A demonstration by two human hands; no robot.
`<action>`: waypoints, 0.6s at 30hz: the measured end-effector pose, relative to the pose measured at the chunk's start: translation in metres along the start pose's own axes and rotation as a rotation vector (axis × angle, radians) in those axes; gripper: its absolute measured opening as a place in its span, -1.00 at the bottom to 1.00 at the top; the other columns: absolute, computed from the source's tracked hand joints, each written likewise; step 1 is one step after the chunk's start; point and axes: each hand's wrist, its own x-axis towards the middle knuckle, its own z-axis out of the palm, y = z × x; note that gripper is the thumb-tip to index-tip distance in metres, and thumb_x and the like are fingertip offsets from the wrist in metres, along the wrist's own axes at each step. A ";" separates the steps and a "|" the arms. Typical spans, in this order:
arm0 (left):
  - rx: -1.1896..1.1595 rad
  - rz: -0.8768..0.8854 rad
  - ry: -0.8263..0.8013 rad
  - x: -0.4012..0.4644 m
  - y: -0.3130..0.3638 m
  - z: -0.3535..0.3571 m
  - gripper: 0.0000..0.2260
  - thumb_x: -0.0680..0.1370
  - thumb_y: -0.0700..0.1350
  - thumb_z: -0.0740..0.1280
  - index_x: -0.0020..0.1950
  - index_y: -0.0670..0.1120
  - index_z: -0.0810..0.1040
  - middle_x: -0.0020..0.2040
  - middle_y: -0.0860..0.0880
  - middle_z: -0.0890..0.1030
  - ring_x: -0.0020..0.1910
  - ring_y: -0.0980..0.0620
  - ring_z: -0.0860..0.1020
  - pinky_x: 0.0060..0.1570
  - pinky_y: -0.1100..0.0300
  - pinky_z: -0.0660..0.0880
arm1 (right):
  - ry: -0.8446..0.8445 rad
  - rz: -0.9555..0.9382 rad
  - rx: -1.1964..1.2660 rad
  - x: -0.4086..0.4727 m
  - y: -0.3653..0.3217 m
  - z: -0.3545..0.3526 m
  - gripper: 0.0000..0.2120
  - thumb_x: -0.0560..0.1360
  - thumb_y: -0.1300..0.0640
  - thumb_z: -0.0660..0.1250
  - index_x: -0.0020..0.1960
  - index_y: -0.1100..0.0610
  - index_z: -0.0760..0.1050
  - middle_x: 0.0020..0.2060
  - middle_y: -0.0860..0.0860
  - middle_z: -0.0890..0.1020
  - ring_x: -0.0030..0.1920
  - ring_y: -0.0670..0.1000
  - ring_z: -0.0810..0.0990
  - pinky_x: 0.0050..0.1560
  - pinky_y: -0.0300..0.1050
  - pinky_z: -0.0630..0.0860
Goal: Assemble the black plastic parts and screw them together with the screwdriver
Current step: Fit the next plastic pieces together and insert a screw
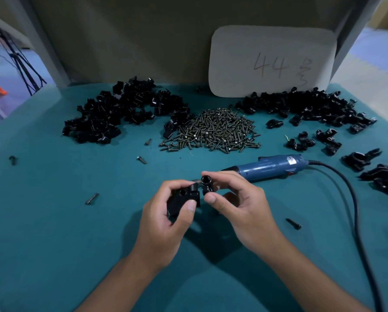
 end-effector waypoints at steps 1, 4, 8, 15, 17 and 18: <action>-0.002 0.000 -0.004 0.000 0.000 0.000 -0.81 0.51 0.11 0.31 0.12 0.25 0.52 -0.02 0.13 0.65 -0.11 0.10 0.61 -0.09 0.30 0.52 | -0.003 0.010 0.007 0.000 0.000 0.001 -0.72 0.43 -0.12 0.47 0.14 -0.22 0.64 -0.02 -0.15 0.65 0.03 -0.08 0.62 -0.04 -0.20 0.51; -0.007 -0.002 -0.012 0.000 0.000 0.000 -0.81 0.53 0.12 0.31 0.13 0.21 0.51 0.01 0.13 0.66 -0.06 0.07 0.64 -0.06 0.29 0.53 | -0.018 0.030 0.019 -0.001 0.002 0.004 -0.73 0.40 -0.13 0.49 0.10 -0.21 0.62 -0.04 -0.11 0.69 0.03 -0.06 0.65 -0.03 -0.07 0.53; -0.021 0.002 -0.037 0.000 -0.001 -0.001 -0.81 0.55 0.11 0.31 0.16 0.20 0.51 0.06 0.11 0.65 0.04 0.02 0.64 0.02 0.23 0.54 | -0.023 0.025 0.021 -0.002 0.002 0.005 -0.73 0.39 -0.14 0.49 0.08 -0.19 0.62 -0.04 -0.12 0.69 0.03 -0.05 0.65 -0.02 0.00 0.52; 0.033 0.072 -0.062 0.005 -0.001 -0.003 -0.83 0.59 0.10 0.29 0.18 0.22 0.50 0.10 0.18 0.55 0.12 0.04 0.58 0.08 0.30 0.46 | -0.025 0.037 0.070 -0.002 0.002 0.006 -0.60 0.31 -0.35 0.51 0.04 -0.16 0.64 -0.08 -0.03 0.63 -0.01 0.02 0.61 -0.02 0.25 0.51; 0.014 0.078 -0.074 0.005 -0.001 -0.003 -0.82 0.59 0.09 0.30 0.20 0.21 0.52 0.10 0.16 0.57 0.13 0.03 0.59 0.09 0.28 0.48 | -0.039 0.053 0.079 -0.001 0.002 0.005 -0.59 0.30 -0.35 0.53 0.03 -0.15 0.65 -0.09 -0.01 0.65 -0.02 0.01 0.61 0.01 0.21 0.52; 0.011 0.083 -0.074 0.005 -0.001 -0.003 -0.81 0.59 0.09 0.30 0.20 0.20 0.53 0.10 0.14 0.58 0.13 0.02 0.59 0.10 0.27 0.48 | -0.044 0.058 0.084 -0.001 0.001 0.004 -0.58 0.29 -0.34 0.54 0.03 -0.14 0.65 -0.08 -0.01 0.66 -0.02 0.00 0.62 0.01 0.13 0.53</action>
